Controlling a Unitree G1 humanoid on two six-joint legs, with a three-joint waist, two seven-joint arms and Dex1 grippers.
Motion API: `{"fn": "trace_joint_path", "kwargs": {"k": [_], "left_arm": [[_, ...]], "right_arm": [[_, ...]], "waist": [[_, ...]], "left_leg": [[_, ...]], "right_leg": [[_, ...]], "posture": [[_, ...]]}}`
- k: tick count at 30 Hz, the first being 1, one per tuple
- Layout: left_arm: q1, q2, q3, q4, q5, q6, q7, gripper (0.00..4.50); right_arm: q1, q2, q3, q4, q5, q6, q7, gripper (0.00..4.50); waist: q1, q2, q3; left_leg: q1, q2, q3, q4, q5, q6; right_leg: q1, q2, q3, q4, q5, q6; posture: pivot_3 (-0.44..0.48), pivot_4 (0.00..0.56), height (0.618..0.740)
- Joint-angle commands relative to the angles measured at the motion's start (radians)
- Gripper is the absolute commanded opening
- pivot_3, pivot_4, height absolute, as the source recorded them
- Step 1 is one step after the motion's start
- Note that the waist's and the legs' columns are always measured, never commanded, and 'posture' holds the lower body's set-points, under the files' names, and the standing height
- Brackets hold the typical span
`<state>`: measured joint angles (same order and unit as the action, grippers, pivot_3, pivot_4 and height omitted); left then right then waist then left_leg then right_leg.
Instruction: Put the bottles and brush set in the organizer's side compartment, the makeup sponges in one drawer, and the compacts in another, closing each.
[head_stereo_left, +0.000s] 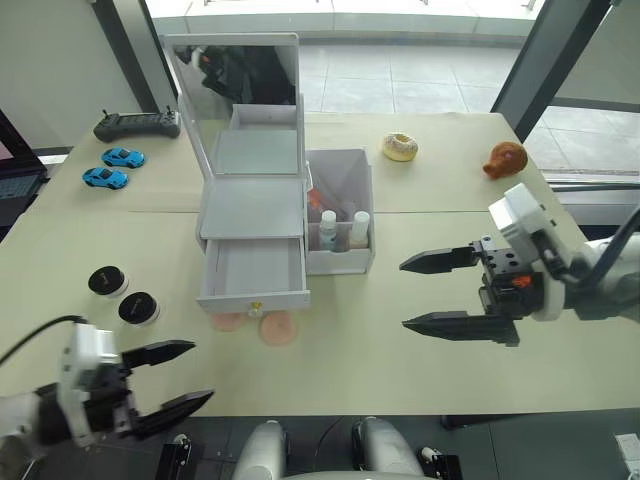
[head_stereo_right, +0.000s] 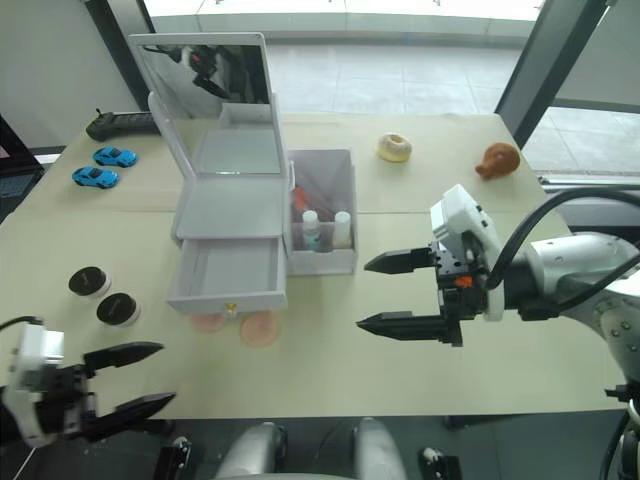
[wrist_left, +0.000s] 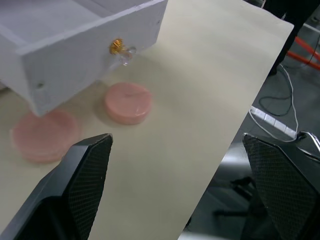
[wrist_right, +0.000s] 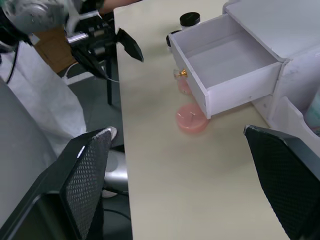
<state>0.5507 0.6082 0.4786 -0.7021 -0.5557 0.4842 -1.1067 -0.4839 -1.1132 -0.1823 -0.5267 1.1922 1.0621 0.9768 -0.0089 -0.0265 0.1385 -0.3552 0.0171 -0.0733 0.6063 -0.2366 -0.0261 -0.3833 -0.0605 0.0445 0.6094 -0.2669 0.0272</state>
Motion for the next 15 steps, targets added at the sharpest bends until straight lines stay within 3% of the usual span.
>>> {"fn": "trace_joint_path", "kwargs": {"k": [1,7,11,15], "left_arm": [[-0.031,-0.050,-0.192,-0.023,0.156,-0.097,0.139,4.47],[-0.059,-0.140,-0.376,0.064,0.305,-0.231,0.286,4.47],[-0.088,-0.206,-0.421,0.163,0.404,-0.330,0.408,4.47],[-0.110,-0.242,-0.460,0.188,0.441,-0.317,0.492,4.47]], "right_arm": [[-0.055,-0.029,-0.026,0.024,0.064,0.061,-0.038,4.50],[-0.039,-0.071,-0.048,-0.004,0.066,0.078,-0.048,4.50],[-0.019,-0.095,-0.071,-0.026,0.080,0.088,-0.048,4.50],[-0.003,-0.115,-0.087,-0.040,0.084,0.092,-0.051,4.50]], "waist": [[0.000,-0.001,-0.001],[-0.007,0.003,-0.001],[-0.007,0.003,-0.001],[-0.007,0.004,-0.001]], "left_leg": [[0.000,0.000,0.000,0.000,0.000,0.000],[-0.001,0.000,0.001,0.001,-0.001,0.002],[0.001,0.001,0.002,0.001,-0.002,0.003],[0.001,0.000,0.002,0.002,-0.002,0.004]], "right_leg": [[0.002,0.001,0.000,0.000,0.000,0.000],[0.006,0.001,0.001,0.001,0.000,0.000],[0.008,0.001,0.000,0.001,0.000,0.001],[0.007,0.001,0.001,0.001,0.003,0.007]], "posture": [[0.000,0.150,0.740],[0.000,0.150,0.740],[0.000,0.150,0.740],[0.000,0.150,0.740]]}}
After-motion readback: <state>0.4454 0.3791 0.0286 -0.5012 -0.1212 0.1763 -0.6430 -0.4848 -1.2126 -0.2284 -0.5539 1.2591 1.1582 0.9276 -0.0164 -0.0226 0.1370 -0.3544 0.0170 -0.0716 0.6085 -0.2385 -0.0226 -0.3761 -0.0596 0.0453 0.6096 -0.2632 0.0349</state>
